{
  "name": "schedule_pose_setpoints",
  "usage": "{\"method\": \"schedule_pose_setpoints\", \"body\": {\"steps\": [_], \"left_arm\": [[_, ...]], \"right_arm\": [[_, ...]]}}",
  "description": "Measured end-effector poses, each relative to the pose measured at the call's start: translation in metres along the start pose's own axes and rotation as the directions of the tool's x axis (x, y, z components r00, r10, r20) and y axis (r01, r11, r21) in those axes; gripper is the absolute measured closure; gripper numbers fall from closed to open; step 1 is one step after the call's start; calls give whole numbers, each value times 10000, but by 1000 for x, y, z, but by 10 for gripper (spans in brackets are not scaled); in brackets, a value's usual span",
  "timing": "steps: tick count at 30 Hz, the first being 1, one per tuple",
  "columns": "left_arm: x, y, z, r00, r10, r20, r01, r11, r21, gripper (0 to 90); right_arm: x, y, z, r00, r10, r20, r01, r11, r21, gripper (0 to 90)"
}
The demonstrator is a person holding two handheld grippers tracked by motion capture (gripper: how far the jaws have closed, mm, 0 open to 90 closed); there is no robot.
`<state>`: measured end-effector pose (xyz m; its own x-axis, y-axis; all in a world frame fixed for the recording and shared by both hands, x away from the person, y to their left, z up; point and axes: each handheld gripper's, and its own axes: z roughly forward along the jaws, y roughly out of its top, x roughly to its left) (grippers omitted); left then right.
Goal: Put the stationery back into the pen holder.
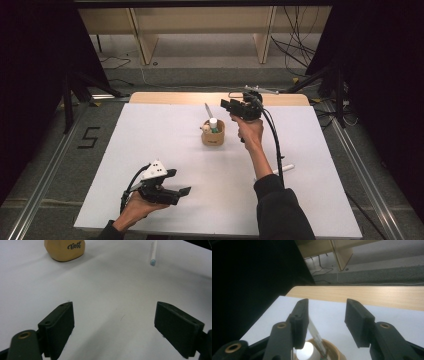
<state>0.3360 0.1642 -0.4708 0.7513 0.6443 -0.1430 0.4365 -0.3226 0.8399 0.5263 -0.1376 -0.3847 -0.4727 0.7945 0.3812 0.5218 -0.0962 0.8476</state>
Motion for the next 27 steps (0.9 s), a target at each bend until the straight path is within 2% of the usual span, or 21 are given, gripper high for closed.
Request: {"method": "schedule_pose_setpoints", "body": {"steps": [6,9,11,17,23,25,27], "left_arm": [[0,0,0,10000,-29,-23,29,10000,39,158],[1,0,0,9999,-163,44,163,9999,7,158],[2,0,0,9997,-218,67,217,9998,13,157],[1,1,1,9995,-312,73,313,9995,-17,157],[1,2,2,9993,-378,81,378,9993,-14,157],[1,2,2,9992,-371,127,371,9993,-9,157],[1,3,3,9982,-530,272,530,9986,-11,158]], "right_arm": [[-3,-2,-21,9997,-253,-46,253,9996,-86,472],[-4,-6,-33,9975,-696,90,696,9976,15,439],[-5,-10,-41,9966,-818,35,818,9966,86,423],[-10,-21,-64,9961,-876,-55,877,9960,188,376],[-13,-34,-84,9931,-1169,-20,1169,9928,274,356],[-13,-39,-89,9925,-1220,-63,1221,9922,247,352],[-12,-44,-94,9921,-1252,-101,1255,9917,290,343]]}}
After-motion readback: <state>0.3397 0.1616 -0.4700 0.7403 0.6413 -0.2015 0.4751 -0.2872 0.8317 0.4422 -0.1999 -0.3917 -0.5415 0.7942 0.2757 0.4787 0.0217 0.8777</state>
